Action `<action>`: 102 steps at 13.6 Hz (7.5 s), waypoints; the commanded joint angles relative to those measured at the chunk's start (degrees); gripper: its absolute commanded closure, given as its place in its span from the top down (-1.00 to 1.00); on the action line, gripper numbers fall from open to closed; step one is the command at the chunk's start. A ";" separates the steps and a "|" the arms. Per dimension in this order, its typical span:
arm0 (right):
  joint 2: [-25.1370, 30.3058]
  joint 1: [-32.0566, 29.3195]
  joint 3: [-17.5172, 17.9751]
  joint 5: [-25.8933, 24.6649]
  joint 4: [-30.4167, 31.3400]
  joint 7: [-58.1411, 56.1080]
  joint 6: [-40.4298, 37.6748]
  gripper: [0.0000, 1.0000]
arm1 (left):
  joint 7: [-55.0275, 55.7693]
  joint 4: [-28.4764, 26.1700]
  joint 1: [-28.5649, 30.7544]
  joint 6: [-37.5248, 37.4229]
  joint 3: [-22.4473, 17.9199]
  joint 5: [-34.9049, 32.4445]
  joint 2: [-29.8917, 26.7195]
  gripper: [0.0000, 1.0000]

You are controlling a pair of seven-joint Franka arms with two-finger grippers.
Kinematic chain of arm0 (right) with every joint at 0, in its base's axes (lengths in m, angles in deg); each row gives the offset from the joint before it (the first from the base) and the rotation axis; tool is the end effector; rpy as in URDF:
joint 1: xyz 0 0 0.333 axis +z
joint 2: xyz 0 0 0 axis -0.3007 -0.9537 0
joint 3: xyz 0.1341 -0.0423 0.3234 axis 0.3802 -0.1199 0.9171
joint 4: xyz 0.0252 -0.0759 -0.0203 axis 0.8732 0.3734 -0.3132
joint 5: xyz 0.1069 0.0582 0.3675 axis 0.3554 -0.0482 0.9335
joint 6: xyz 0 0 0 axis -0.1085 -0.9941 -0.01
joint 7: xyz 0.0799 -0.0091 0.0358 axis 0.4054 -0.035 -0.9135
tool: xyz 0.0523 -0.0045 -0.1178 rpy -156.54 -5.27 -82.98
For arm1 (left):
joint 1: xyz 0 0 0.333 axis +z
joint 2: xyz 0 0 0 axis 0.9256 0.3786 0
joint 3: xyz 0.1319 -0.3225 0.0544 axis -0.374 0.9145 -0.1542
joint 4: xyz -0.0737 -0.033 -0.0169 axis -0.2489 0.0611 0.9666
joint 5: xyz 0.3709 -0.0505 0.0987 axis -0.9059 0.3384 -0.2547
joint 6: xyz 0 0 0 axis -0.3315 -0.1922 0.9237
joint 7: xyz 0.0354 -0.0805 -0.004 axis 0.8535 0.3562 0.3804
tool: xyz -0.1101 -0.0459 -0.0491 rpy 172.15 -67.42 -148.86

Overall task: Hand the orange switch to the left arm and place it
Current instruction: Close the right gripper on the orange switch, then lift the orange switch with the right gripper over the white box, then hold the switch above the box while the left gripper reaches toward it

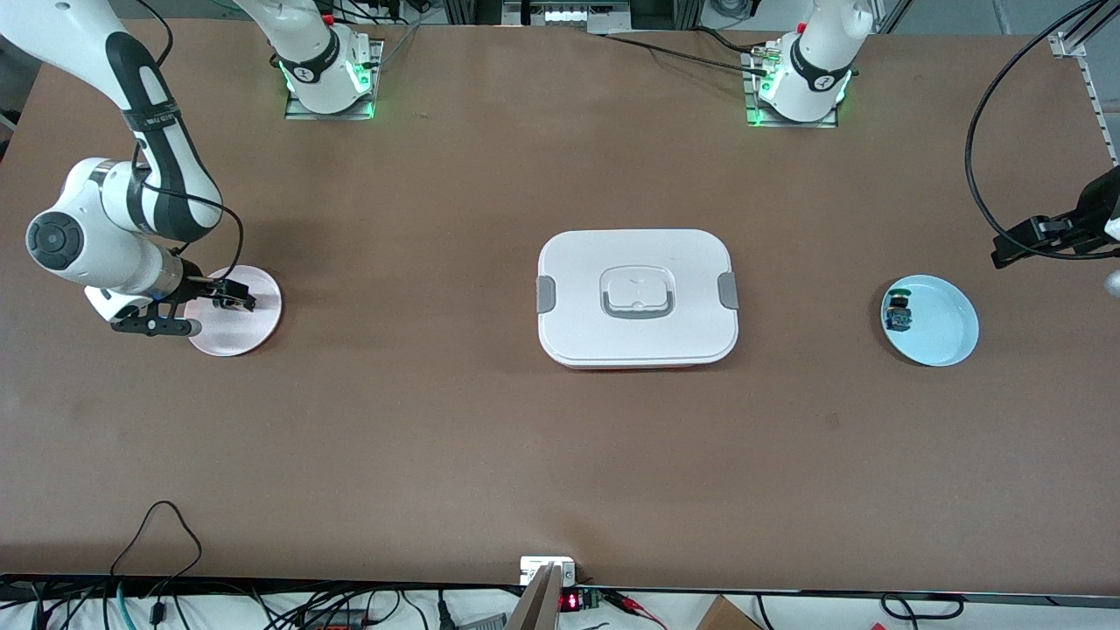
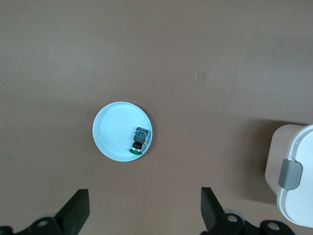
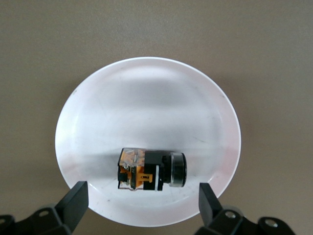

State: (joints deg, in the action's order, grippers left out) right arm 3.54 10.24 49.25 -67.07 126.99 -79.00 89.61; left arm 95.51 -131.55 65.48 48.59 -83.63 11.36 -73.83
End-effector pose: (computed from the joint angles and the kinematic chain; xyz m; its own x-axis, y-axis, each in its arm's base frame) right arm 0.5547 -0.0980 0.2470 0.9884 -0.0514 -0.1426 -0.0439 -0.9975 0.0556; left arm 0.5893 0.0395 0.6082 0.9867 0.1596 -0.0296 0.1564 -0.9838 -0.0880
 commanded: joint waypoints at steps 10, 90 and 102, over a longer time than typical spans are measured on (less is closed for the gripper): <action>-2.01 -0.65 0.60 -5.30 1.30 -1.10 2.91 1.00 | -1.25 1.85 0.25 -0.58 0.23 -0.86 0.87 1.00; 6.69 26.78 28.20 114.67 -23.49 -106.48 3.62 -1.00 | 2.96 -11.69 -1.33 -4.29 11.11 82.72 5.45 1.00; 6.60 26.86 28.20 114.84 -22.87 -111.14 7.67 -0.99 | 7.55 -17.05 -1.24 -0.31 16.23 81.76 -2.21 1.00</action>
State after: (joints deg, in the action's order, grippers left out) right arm 10.49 36.72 77.18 45.89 104.80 -185.69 94.49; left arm 105.51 -146.01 64.00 46.59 -67.96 93.67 -73.96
